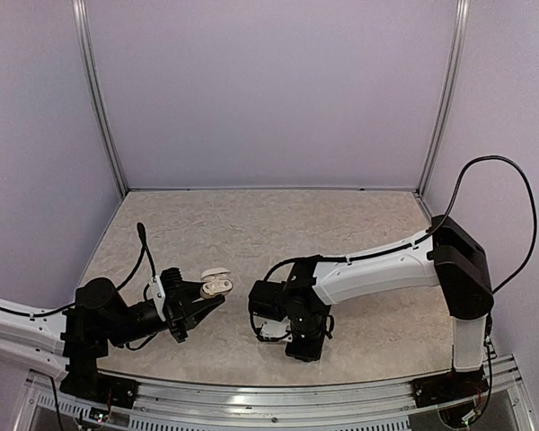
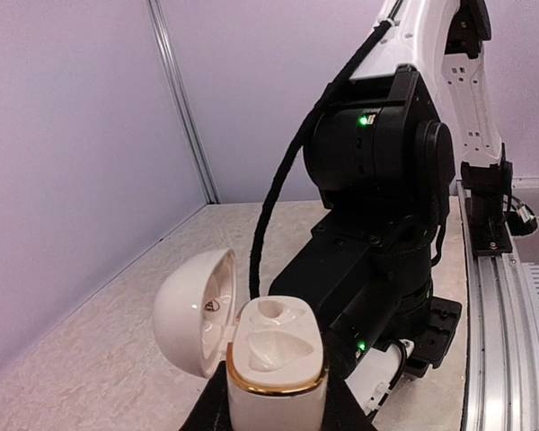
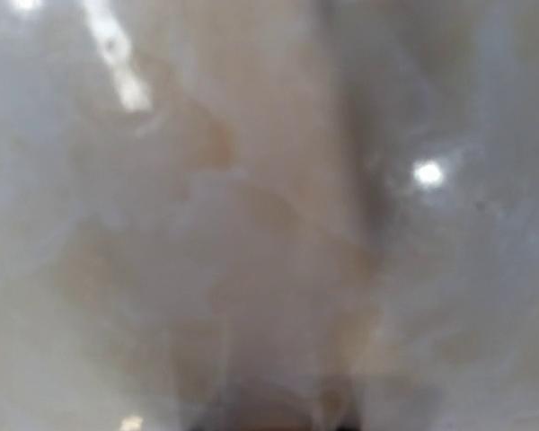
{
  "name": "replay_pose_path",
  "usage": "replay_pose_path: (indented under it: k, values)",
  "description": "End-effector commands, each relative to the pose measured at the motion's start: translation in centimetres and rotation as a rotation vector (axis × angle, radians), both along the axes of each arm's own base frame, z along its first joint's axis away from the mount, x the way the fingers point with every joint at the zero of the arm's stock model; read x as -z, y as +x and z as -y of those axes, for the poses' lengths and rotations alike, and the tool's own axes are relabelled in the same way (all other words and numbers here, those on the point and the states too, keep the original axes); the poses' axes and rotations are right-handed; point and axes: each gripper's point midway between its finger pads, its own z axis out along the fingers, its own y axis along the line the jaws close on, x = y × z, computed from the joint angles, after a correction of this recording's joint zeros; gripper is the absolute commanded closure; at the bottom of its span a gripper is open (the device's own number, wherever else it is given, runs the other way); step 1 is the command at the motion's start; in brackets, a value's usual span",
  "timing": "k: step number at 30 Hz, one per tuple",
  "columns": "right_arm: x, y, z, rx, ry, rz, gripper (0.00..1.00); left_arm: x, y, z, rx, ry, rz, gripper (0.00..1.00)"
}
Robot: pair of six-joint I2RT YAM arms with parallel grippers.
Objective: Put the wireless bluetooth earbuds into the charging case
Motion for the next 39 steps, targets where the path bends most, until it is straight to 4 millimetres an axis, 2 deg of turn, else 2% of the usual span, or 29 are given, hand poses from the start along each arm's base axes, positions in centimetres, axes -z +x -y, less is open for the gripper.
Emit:
replay_pose_path:
  k: [1,10,13,16,18,21,24,26,30,34,37,39]
  values:
    - [0.4,-0.7,0.4,-0.023,-0.038,-0.011,0.70,-0.8,-0.1,-0.2,0.007,-0.041,0.008,0.91]
    - [-0.7,-0.3,-0.5,-0.010,0.041,0.002,0.79,-0.9,0.2,-0.2,-0.003,-0.046,0.000,0.91]
    - [-1.8,0.7,-0.9,0.004,0.093,0.035,0.80,-1.0,0.4,-0.4,-0.015,-0.056,-0.004,0.91]
    - [-3.7,2.2,-1.5,0.040,0.173,0.082,0.81,-1.1,0.8,-0.6,-0.026,-0.079,-0.013,0.91]
    - [-5.5,3.2,-2.2,0.067,0.252,0.113,0.81,-1.4,1.1,-0.8,-0.036,-0.101,-0.017,0.91]
    - [-9.3,5.0,-3.3,0.102,0.400,0.183,0.81,-1.7,1.7,-1.1,-0.056,-0.121,-0.020,0.91]
    - [-14.0,6.5,-4.4,0.126,0.569,0.263,0.82,-2.2,2.2,-1.4,-0.084,-0.143,-0.020,0.91]
    - [-18.1,6.9,-5.0,0.131,0.708,0.316,0.82,-2.5,2.5,-1.6,-0.099,-0.158,-0.016,0.91]
    - [-24.6,6.7,-6.2,0.115,0.958,0.366,0.82,-3.3,3.0,-1.9,-0.130,-0.189,0.003,0.91]
    - [-30.1,5.7,-7.4,0.090,1.187,0.365,0.82,-3.7,3.5,-1.5,-0.145,-0.188,0.024,0.91]
    - [-32.5,4.7,-8.1,0.070,1.306,0.345,0.82,-4.0,3.5,-1.0,-0.136,-0.189,0.037,0.91]
    - [-33.0,4.1,-9.0,0.052,1.335,0.338,0.82,-4.2,3.5,-0.8,-0.133,-0.191,0.045,0.91]
